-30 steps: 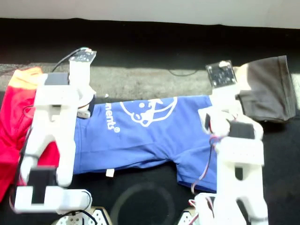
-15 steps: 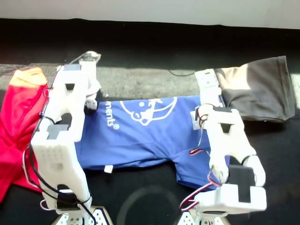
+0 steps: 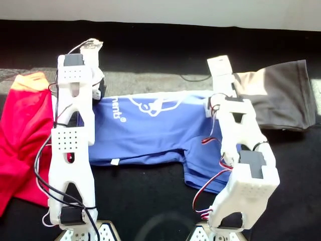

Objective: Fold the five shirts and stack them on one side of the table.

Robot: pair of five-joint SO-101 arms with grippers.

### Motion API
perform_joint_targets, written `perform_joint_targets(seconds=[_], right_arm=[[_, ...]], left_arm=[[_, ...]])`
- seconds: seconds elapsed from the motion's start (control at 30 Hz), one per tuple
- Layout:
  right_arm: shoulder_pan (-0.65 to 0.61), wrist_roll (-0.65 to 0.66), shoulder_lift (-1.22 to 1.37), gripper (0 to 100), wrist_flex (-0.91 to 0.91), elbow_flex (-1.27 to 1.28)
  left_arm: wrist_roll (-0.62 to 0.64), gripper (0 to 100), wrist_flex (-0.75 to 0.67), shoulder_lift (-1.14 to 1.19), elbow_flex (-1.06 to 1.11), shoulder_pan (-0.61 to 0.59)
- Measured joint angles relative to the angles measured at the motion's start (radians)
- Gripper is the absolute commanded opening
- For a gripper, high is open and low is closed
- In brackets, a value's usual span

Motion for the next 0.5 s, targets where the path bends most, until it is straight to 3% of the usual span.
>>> perform_joint_targets(seconds=[0.1,0.27,0.5], right_arm=[[-0.014,0.0,-0.023,4.4,0.057,-0.005],[-0.04,0.0,-0.198,4.4,0.166,-0.005],[-0.048,0.0,-0.465,4.4,0.416,-0.005]], left_arm=[[-0.003,1,0.058,0.032,-0.133,-0.005],[-0.003,1,0.083,0.029,-0.158,-0.015],[0.012,1,0.084,-0.272,0.169,-0.014]])
